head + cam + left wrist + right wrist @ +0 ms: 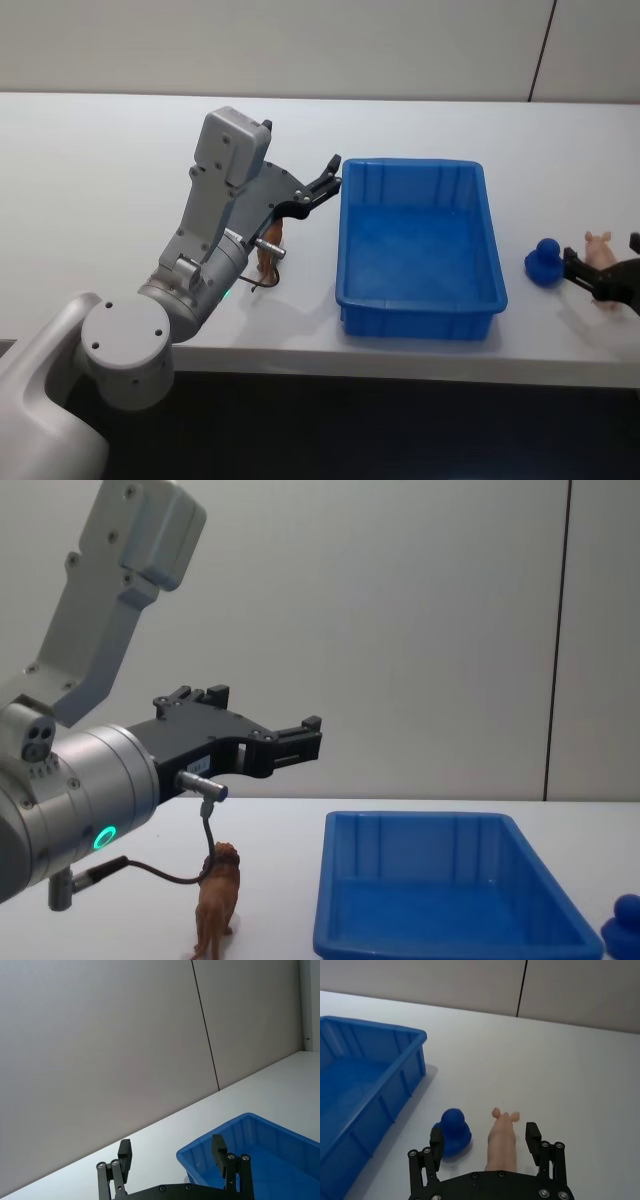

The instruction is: Pick up the two dolls from the table and place them into the box.

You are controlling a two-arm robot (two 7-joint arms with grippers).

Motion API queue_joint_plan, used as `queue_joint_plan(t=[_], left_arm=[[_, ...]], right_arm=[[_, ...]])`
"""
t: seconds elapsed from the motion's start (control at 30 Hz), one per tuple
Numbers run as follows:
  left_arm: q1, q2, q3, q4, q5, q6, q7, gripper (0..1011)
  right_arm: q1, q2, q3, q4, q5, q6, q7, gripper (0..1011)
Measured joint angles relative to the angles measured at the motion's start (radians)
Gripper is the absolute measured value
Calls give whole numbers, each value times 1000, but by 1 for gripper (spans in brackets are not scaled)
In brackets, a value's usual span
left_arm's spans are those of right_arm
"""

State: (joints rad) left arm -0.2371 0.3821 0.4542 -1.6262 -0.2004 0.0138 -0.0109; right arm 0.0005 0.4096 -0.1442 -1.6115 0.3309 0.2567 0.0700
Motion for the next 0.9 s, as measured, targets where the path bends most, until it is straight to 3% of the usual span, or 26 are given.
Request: queue_joint_plan(t=[0.6,0.9], left_arm=[[0,0,0,0,0,0,0,1001],[0,0,0,0,0,0,0,1001]], right_arm=[[21,-11,6,63,8,67,-19,1001],[28,-15,9,80,22,84,-11,792]])
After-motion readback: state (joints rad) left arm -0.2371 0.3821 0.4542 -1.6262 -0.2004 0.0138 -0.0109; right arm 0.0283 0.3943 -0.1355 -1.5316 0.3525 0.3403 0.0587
